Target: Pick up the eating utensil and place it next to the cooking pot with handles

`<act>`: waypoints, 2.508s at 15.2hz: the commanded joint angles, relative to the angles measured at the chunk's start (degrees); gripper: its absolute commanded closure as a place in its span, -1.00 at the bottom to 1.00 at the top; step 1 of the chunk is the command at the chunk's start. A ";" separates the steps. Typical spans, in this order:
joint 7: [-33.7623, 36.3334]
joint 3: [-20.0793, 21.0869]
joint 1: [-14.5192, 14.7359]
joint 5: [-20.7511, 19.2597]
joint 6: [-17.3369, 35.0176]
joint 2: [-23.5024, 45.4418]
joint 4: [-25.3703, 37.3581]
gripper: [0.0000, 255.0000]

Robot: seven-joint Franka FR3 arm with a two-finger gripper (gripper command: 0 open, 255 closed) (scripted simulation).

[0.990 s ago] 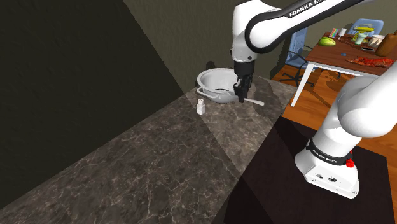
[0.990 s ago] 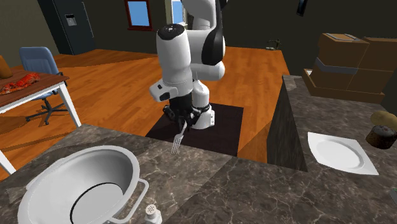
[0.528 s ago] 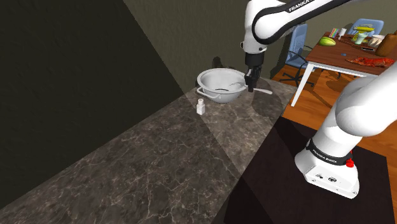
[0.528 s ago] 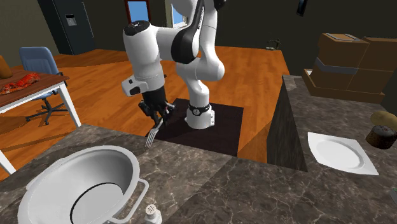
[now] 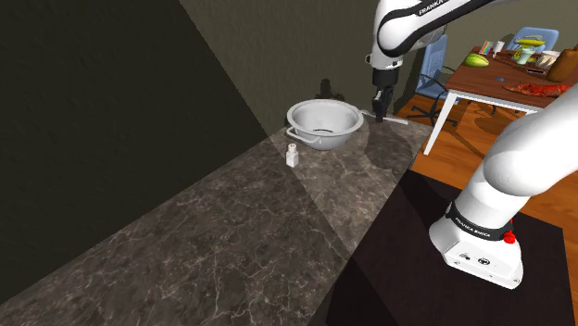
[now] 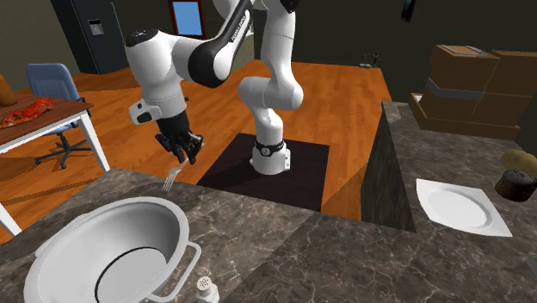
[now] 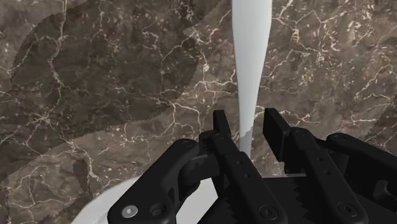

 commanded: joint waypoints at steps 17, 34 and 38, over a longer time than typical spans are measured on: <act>-27.29 -15.66 -9.22 2.25 0.55 23.11 24.01 1.00; -34.22 -16.56 -12.72 8.15 8.66 34.90 26.79 1.00; -34.76 -16.16 -13.10 9.24 11.37 36.89 25.87 1.00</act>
